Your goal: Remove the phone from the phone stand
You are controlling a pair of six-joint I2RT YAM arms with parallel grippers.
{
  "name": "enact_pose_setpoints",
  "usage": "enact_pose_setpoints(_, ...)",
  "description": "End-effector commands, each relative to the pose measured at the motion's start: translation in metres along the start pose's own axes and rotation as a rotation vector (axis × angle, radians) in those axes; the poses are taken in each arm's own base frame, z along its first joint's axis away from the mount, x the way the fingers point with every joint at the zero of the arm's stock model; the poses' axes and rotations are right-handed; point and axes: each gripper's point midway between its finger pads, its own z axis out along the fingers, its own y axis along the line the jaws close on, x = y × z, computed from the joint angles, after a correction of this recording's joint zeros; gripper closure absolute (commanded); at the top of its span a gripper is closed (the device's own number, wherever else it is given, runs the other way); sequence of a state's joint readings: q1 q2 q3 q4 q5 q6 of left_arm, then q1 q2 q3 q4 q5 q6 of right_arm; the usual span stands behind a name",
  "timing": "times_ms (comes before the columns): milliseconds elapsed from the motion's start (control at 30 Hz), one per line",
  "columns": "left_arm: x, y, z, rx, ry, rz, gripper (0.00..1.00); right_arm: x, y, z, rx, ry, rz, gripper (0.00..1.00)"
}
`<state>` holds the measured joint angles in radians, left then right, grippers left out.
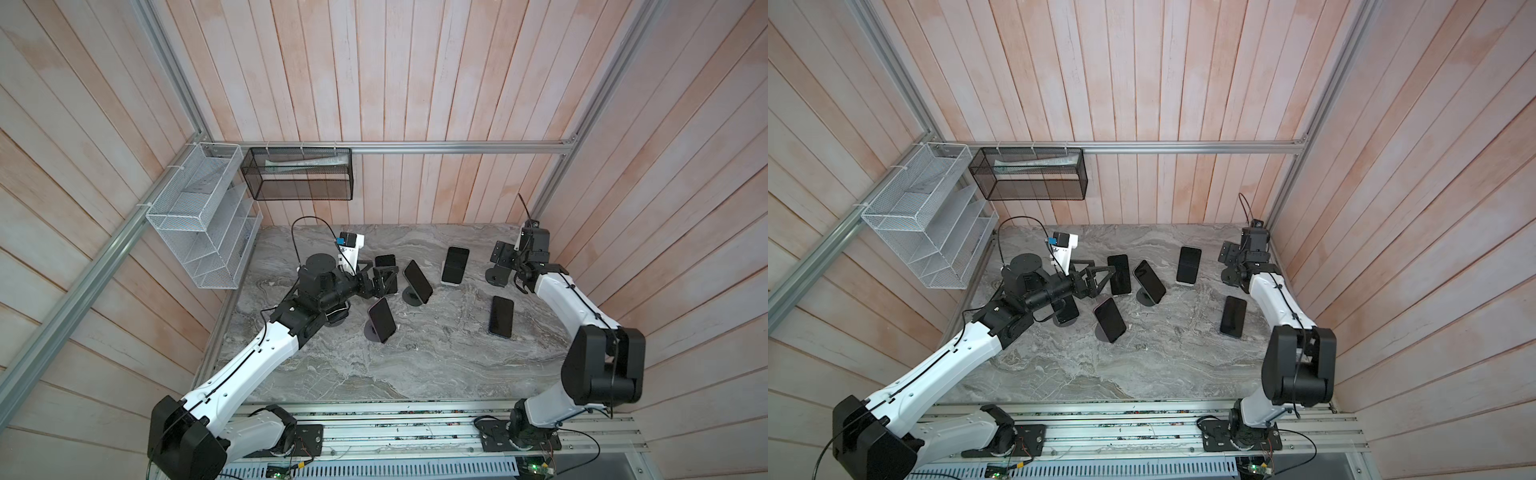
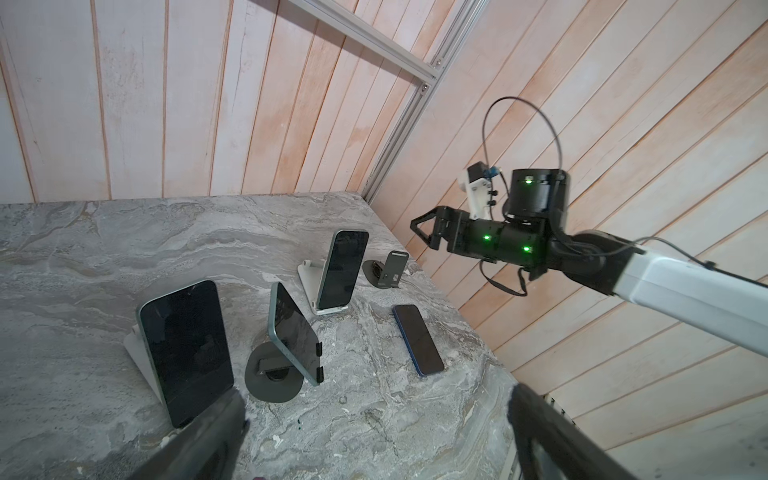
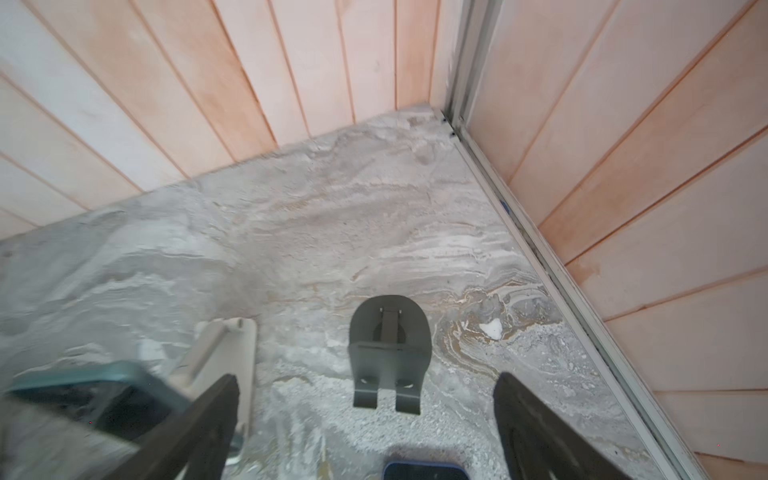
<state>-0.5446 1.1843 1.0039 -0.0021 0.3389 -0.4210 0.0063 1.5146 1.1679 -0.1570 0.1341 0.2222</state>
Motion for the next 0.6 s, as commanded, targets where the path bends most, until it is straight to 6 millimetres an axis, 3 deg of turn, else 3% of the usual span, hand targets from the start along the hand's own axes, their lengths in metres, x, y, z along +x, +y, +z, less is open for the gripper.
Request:
enact_pose_setpoints(0, -0.003, -0.003, -0.004, -0.002, -0.017, 0.027, 0.00, 0.021, 0.056, -0.035, -0.179, 0.006, -0.109, 0.03)
enact_pose_setpoints(167, -0.003, 0.000, -0.005, -0.018, -0.022, 0.038, 0.00, 0.062, 0.145, -0.074, -0.457, 0.016, -0.312, 0.04)
enact_pose_setpoints(267, -0.004, -0.001, -0.005, -0.017, -0.023, 0.041, 0.00, 0.086, 0.184, -0.084, -0.582, 0.046, -0.437, 0.05)
enact_pose_setpoints(367, -0.005, -0.003, -0.007, -0.008, -0.029, 0.045, 0.00, 0.094, 0.205, -0.084, -0.664, 0.092, -0.493, 0.05)
enact_pose_setpoints(567, -0.005, -0.003, -0.007, -0.010, -0.029, 0.050, 0.00, 0.121, 0.220, -0.073, -0.753, 0.193, -0.541, 0.05)
